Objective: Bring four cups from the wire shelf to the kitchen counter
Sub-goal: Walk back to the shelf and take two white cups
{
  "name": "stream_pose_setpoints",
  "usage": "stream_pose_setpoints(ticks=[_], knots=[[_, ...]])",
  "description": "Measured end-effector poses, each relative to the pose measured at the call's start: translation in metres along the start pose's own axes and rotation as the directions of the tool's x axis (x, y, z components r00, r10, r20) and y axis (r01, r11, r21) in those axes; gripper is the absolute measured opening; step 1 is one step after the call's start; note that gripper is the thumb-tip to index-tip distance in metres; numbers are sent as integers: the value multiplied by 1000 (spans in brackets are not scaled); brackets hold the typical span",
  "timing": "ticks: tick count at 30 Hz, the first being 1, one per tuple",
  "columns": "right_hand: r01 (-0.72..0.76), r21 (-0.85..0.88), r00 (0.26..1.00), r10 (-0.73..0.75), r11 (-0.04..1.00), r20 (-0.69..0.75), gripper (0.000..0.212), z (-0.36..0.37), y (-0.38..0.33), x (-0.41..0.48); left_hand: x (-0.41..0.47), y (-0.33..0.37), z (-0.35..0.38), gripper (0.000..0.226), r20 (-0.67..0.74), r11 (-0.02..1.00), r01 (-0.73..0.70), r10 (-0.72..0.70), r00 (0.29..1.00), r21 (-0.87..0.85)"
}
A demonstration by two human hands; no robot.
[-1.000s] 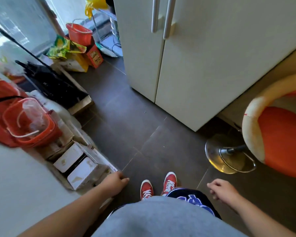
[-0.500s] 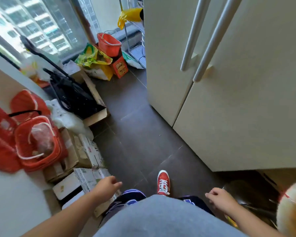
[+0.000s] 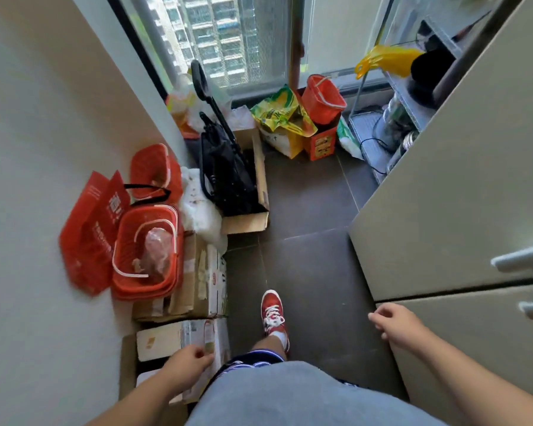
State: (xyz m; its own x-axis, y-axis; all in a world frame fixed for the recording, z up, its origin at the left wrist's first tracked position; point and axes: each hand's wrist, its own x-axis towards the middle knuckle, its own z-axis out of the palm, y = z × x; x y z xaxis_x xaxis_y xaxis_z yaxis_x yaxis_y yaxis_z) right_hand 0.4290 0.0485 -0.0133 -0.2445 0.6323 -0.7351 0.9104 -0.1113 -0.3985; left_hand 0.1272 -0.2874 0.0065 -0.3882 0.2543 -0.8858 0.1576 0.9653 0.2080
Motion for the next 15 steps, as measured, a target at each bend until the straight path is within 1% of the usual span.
stream_pose_setpoints(ticks=[4, 7, 10, 13, 15], knots=[[-17, 21, 1000, 17, 1000, -4, 24, -20, -46, 26, 32, 34, -51, 21, -14, 1000, 4, -3, 1000, 30], [-47, 55, 999, 48, 997, -10, 24, -37, -66, 34, 50, 79, -92, 20, -42, 998, -34, 36, 998, 53], [-92, 75, 995, 95, 993, -35, 23, -52, -73, 44, 65, 137, -125, 21, -47, 992, -93, 97, 994, 86], [-135, 76, 989, 140, 988, -55, 25, -66, -73, 59, 85, 195, -146, 22, -62, 980, -164, 172, 983, 114], [-170, 75, 983, 174, 983, -55, 27, -75, -75, 75, 100, 230, -156, 19, -68, 976, -189, 197, 978, 110]])
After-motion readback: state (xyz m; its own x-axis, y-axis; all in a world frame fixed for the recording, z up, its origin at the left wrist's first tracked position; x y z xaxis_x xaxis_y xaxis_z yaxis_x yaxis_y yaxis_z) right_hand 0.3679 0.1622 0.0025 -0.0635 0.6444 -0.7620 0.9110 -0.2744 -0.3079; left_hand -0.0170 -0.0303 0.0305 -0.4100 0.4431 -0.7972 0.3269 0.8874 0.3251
